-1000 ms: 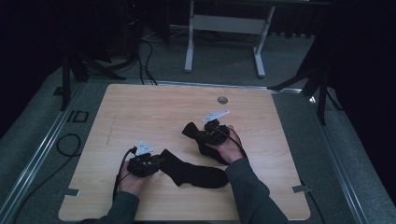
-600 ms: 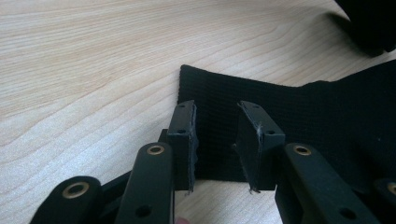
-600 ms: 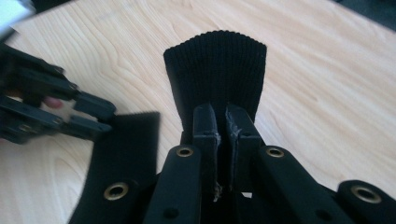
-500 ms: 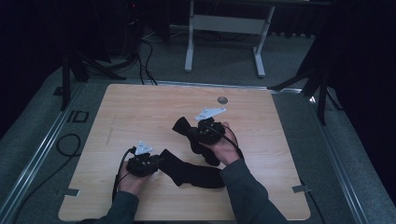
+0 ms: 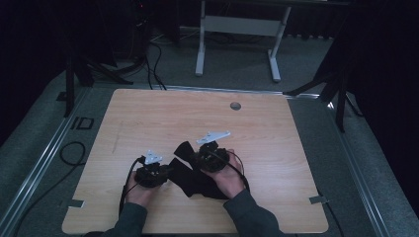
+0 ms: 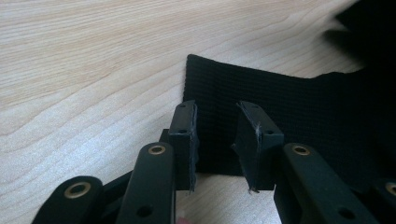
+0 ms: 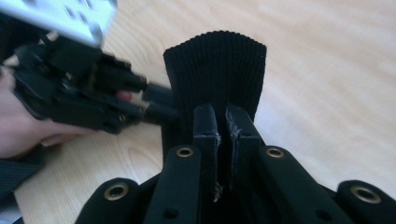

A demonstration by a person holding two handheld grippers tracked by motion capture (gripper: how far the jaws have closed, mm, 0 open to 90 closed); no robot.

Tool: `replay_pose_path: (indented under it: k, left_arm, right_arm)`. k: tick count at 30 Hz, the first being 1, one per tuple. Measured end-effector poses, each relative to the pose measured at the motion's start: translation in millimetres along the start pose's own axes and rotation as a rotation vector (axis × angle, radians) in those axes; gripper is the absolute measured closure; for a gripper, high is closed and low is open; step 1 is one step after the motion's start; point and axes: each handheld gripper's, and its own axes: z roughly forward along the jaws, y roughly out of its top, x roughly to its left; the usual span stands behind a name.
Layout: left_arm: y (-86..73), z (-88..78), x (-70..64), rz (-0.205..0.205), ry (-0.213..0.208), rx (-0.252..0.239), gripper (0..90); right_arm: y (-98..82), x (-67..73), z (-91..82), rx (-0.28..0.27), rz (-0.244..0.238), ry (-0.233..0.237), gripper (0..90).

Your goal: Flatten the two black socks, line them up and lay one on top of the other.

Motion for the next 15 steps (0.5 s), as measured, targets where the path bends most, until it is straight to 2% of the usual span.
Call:
replay_pose_path:
  k: [3, 5, 7, 11, 15]
  left_arm:
    - [-0.2, -2.8, 1.9, -0.018, 0.005, -0.018, 69.6]
    - [-0.3, -4.9, 4.0, -0.028, 0.01, -0.028, 70.4]
    - [-1.1, -9.9, 10.6, -0.062, 0.022, -0.041, 71.3]
    - [-2.5, -15.1, 19.2, -0.104, 0.04, -0.049, 74.3]
    - [-3.2, -15.1, 22.2, -0.122, 0.036, -0.045, 76.9]
  right_arm:
    - [-11.0, 3.3, 22.3, 0.044, 0.032, 0.001, 83.9]
    - [-12.6, 4.0, 25.7, 0.052, 0.036, 0.0, 83.9]
    - [-16.8, 5.5, 36.0, 0.073, 0.049, 0.003, 83.9]
    - [-20.6, 8.5, 49.5, 0.099, 0.058, 0.004, 83.7]
    - [-22.4, 12.7, 61.9, 0.135, 0.054, 0.016, 83.4]
